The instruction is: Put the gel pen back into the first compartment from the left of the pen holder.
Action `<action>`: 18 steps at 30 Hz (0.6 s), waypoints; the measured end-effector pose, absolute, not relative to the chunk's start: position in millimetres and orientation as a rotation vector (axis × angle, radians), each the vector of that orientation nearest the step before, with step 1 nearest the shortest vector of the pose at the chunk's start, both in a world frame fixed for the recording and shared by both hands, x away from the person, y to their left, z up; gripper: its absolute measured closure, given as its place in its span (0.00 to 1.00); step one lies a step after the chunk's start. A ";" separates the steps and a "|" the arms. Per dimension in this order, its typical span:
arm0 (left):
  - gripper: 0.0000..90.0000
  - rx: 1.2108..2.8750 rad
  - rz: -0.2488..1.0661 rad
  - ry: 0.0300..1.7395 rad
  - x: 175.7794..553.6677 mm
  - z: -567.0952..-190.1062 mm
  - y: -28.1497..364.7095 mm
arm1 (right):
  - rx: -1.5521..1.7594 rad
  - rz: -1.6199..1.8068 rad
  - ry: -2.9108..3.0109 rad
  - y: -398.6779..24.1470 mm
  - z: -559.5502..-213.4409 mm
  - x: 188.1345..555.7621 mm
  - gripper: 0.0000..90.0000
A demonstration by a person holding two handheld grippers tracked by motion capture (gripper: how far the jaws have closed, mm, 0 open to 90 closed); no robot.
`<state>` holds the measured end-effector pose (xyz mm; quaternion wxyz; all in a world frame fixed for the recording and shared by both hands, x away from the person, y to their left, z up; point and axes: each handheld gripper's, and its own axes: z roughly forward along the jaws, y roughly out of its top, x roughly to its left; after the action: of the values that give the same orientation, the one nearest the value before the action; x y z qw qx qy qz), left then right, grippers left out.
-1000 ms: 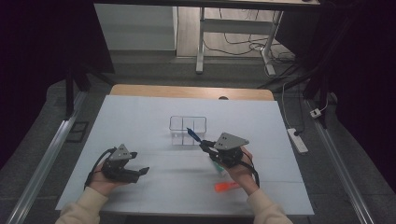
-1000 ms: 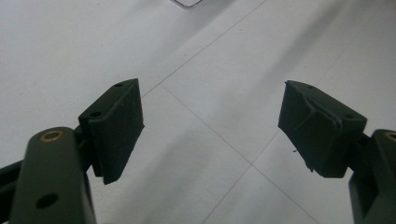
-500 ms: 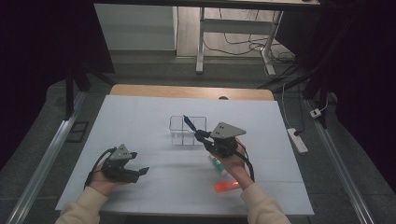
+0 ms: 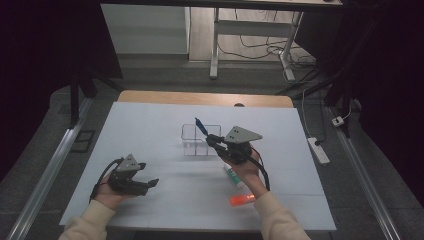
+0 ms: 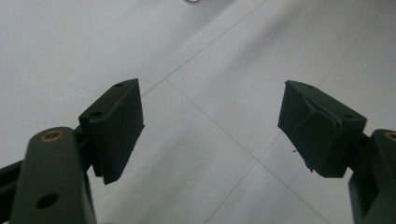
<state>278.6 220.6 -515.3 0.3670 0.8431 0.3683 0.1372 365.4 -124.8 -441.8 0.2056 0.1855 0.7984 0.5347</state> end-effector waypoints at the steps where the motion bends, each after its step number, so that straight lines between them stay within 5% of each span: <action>1: 0.24 2.166 0.350 0.947 278.6 -515.4 220.5 | 0.514 1.493 2.227 -124.2 -441.2 366.1 0.88; 18: 0.25 2.176 0.342 0.941 279.0 -516.3 220.1 | 0.512 1.546 2.203 -109.1 -434.9 375.8 0.88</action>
<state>279.0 220.1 -516.3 0.3645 0.8460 0.3657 0.1328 375.8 -109.1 -434.9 0.1997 0.1832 0.7879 0.5530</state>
